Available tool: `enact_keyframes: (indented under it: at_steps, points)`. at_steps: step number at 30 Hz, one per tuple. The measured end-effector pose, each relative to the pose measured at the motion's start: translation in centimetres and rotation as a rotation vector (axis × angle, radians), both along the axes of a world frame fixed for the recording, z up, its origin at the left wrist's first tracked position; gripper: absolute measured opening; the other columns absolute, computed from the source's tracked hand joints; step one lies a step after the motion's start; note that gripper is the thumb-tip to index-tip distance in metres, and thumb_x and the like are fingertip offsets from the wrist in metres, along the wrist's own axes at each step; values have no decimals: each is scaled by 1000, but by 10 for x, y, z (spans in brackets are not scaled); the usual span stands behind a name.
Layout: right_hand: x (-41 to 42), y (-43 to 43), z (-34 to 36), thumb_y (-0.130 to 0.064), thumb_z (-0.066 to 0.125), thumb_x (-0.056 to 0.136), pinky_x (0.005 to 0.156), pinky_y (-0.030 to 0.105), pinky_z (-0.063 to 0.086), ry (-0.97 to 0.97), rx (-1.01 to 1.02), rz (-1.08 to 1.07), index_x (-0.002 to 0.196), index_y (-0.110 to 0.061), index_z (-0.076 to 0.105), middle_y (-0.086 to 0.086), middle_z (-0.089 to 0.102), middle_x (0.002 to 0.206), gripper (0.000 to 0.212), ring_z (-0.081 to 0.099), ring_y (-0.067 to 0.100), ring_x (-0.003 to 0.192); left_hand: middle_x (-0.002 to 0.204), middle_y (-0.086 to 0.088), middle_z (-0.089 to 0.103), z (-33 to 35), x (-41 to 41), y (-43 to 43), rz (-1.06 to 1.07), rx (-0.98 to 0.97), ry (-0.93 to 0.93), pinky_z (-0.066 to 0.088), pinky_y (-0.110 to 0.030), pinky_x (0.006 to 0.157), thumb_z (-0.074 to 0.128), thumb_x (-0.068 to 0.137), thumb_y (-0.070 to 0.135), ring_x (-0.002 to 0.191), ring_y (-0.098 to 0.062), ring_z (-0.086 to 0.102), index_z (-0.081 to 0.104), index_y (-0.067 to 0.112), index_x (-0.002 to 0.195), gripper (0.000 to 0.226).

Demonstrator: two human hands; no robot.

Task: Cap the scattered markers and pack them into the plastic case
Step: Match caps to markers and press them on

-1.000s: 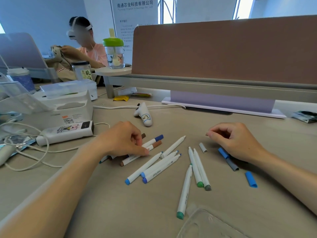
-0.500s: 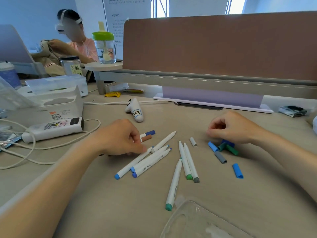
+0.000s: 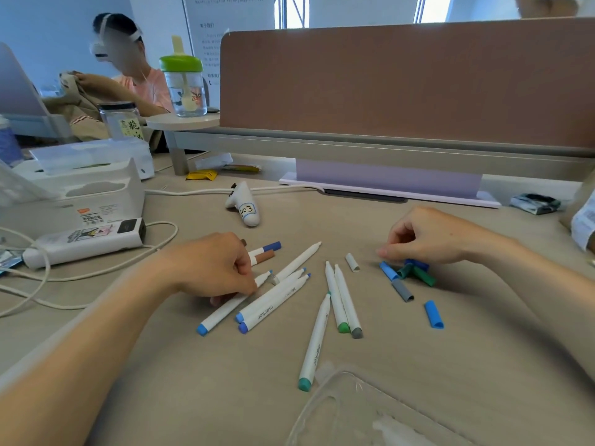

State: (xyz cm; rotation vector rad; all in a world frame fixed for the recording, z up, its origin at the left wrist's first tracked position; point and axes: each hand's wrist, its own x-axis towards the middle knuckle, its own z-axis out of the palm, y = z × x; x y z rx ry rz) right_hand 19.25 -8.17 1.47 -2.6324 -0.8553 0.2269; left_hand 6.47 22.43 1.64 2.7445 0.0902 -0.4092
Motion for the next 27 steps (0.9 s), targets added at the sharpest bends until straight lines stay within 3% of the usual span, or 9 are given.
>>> enact_keyframes:
  at_steps: [6, 10, 14, 17, 21, 27]
  points:
    - [-4, 4, -6, -48, 76, 78, 59, 23, 45, -21, -145, 75, 68, -25, 72, -8, 66, 67, 25, 52, 4, 61, 66, 0, 73, -1, 2, 0, -13, 5, -36, 57, -26, 70, 64, 91, 29, 57, -9, 67, 71, 14, 81, 19]
    - [-4, 6, -6, -40, 74, 82, 60, 21, 45, -51, -90, 64, 72, -24, 74, -11, 68, 68, 19, 56, 2, 63, 59, 5, 68, -1, 4, 0, -3, -43, -123, 56, -26, 68, 62, 93, 29, 57, -8, 66, 69, 16, 81, 19]
    - [-8, 7, -1, -35, 74, 84, 68, 30, 54, 26, 120, 26, 78, -21, 75, -7, 73, 73, 15, 62, 5, 65, 62, -1, 69, -1, 4, -3, -9, -143, -230, 55, -28, 63, 59, 95, 28, 56, -6, 62, 68, 15, 86, 19]
    - [-17, 12, 1, -26, 71, 88, 65, 27, 52, 170, 348, 15, 94, -20, 74, -2, 73, 77, 9, 60, 9, 66, 70, -4, 73, -1, 3, -5, -20, -258, -277, 58, -31, 67, 57, 96, 26, 62, -11, 64, 68, 15, 89, 17]
    - [-24, 18, 0, -24, 60, 97, 66, 26, 45, 278, 488, 47, 120, -29, 68, 0, 64, 80, 25, 51, 12, 68, 67, -2, 71, 1, -1, -13, -69, -356, -281, 60, -34, 67, 54, 99, 23, 60, -17, 69, 67, 15, 93, 16]
    - [-34, 33, -4, -3, 66, 88, 63, 23, 51, 409, 857, -44, 95, -6, 71, 1, 70, 71, 9, 60, 12, 62, 64, -2, 69, 1, -6, -22, -123, -474, -287, 56, -30, 58, 54, 99, 19, 52, -21, 64, 66, 12, 94, 15]
